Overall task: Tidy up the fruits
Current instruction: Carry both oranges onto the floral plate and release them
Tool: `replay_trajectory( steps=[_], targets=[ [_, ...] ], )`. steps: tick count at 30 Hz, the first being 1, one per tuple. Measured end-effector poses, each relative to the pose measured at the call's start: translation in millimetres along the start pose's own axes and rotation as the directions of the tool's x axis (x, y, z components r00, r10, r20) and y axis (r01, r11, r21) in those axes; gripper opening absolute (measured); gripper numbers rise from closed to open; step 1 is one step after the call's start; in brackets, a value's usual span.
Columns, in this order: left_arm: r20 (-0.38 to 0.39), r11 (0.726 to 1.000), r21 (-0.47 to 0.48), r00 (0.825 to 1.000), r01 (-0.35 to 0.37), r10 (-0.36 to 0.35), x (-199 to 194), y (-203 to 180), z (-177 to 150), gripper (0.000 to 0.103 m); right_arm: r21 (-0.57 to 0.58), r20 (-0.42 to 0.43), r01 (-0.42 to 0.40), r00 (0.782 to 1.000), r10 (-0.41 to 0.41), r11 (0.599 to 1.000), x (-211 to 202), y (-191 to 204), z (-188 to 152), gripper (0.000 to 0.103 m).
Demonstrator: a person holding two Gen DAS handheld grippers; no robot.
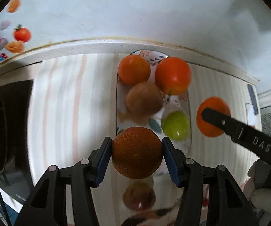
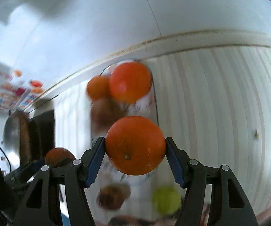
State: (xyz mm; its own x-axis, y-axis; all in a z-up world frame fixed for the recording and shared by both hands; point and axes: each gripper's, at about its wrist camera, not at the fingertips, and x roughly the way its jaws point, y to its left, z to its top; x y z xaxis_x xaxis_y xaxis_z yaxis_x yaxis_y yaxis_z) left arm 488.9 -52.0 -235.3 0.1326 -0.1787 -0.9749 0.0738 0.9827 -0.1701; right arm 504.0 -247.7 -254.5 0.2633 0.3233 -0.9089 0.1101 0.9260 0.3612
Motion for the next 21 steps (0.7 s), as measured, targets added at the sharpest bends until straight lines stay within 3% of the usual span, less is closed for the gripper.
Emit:
replay_trajectory(
  steps=[7, 12, 14, 15, 16, 21],
  targets=[
    [-0.072, 0.999, 0.007, 0.996, -0.043, 0.043, 40.8, -4.1, 18.0, 0.052, -0.037, -0.063, 0.048, 0.997, -0.05, 0.998, 46.1, 0.3, 32.0, 0.066],
    [-0.083, 0.998, -0.001, 0.995, -0.061, 0.061, 50.4, -4.9, 17.3, 0.052, -0.046, -0.079, 0.021, 0.997, -0.024, 0.999, 52.5, -2.4, 36.5, 0.067],
    [-0.06, 0.998, -0.006, 0.996, -0.07, 0.069, 49.9, -3.1, 17.4, 0.066, -0.054, -0.099, 0.011, 0.995, -0.017, 0.998, 57.2, -0.9, 38.5, 0.077],
    [-0.054, 0.997, -0.009, 0.996, -0.073, 0.073, 51.3, -3.3, 18.6, 0.078, -0.055, -0.105, 0.013, 0.994, -0.019, 0.998, 58.2, -1.6, 39.4, 0.092],
    [-0.046, 0.997, -0.015, 0.996, -0.078, 0.077, 50.9, -1.4, 18.3, 0.087, -0.054, -0.108, 0.012, 0.994, -0.018, 0.998, 59.0, -2.1, 40.8, 0.095],
    [-0.036, 0.995, -0.024, 0.995, -0.093, 0.092, 51.1, 4.0, 16.8, 0.089, -0.018, -0.12, -0.029, 0.992, 0.026, 0.999, 61.5, -10.5, 44.5, 0.095]
  ],
)
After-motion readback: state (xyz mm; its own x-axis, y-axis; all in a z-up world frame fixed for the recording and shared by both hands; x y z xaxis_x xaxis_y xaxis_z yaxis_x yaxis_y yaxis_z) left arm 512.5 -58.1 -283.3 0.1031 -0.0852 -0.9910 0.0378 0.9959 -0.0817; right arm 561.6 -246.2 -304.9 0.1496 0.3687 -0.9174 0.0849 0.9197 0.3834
